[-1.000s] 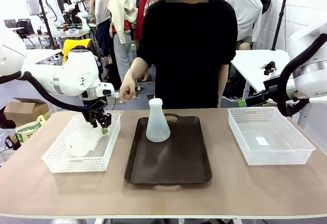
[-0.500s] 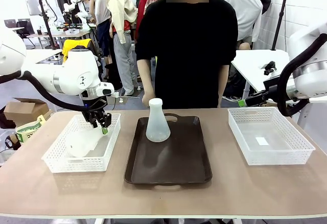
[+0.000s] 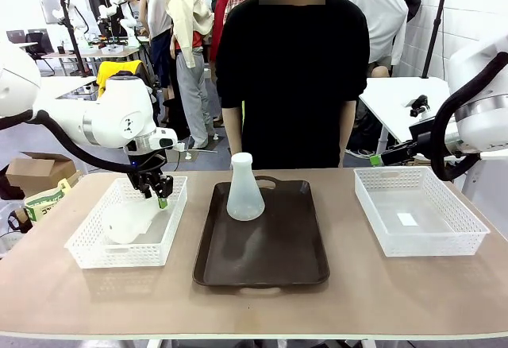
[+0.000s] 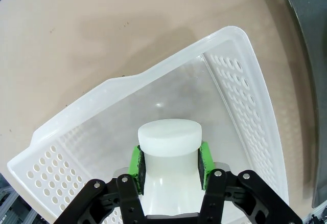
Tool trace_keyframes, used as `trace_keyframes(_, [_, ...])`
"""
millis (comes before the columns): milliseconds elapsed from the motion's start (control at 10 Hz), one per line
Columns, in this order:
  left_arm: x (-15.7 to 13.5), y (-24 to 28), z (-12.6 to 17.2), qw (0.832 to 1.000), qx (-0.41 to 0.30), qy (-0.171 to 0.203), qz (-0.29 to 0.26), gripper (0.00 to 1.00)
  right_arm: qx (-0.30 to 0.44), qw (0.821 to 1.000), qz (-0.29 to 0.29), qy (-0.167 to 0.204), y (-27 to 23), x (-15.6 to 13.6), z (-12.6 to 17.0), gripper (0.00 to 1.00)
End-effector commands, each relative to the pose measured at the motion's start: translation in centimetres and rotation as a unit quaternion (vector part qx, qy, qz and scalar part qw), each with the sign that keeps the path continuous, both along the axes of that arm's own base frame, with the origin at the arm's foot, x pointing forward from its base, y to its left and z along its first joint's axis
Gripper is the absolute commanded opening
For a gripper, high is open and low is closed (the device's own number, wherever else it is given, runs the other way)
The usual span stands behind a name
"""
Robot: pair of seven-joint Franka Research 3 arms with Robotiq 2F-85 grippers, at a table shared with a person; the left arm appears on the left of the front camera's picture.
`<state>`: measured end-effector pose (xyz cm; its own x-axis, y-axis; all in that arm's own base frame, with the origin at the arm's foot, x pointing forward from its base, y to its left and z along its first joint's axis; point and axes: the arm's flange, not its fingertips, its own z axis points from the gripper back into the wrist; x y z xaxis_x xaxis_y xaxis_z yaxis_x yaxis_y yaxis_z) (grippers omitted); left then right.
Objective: Prepare the laboratory tools.
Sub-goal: Place the picked Big flask upright in the Handle tray as directed by the person.
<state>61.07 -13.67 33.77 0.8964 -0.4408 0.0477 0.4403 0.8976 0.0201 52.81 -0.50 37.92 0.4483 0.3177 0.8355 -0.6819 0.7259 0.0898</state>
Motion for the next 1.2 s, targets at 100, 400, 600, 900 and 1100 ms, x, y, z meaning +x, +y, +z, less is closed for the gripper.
trace_keyframes(100, [0.1, 0.0, -0.2, 1.0, 0.002, -0.006, -0.003, 0.0, -0.003, 1.0, 0.001, 0.001, -0.1, 0.0, 0.0, 1.0])
trace_keyframes(400, [-1.2, -0.1, 3.5, 0.999, -0.016, -0.045, -0.01, 0.0, -0.003, 1.0, 0.001, 0.001, -0.1, 0.0, 0.0, 1.0])
trace_keyframes(600, [-2.4, 0.8, 8.9, 0.996, 0.048, -0.073, 0.003, 0.0, -0.003, 1.0, 0.001, 0.001, -0.1, 0.0, 0.0, 1.0])
trace_keyframes(900, [-4.7, 1.9, 13.9, 0.998, 0.006, -0.064, -0.013, 0.0, -0.003, 1.0, 0.001, 0.001, -0.1, 0.0, 0.0, 1.0])
trace_keyframes(1100, [-6.3, 2.0, 16.4, 0.996, -0.017, -0.09, -0.015, 0.0, -0.003, 1.0, 0.001, 0.001, -0.1, 0.0, 0.0, 1.0])
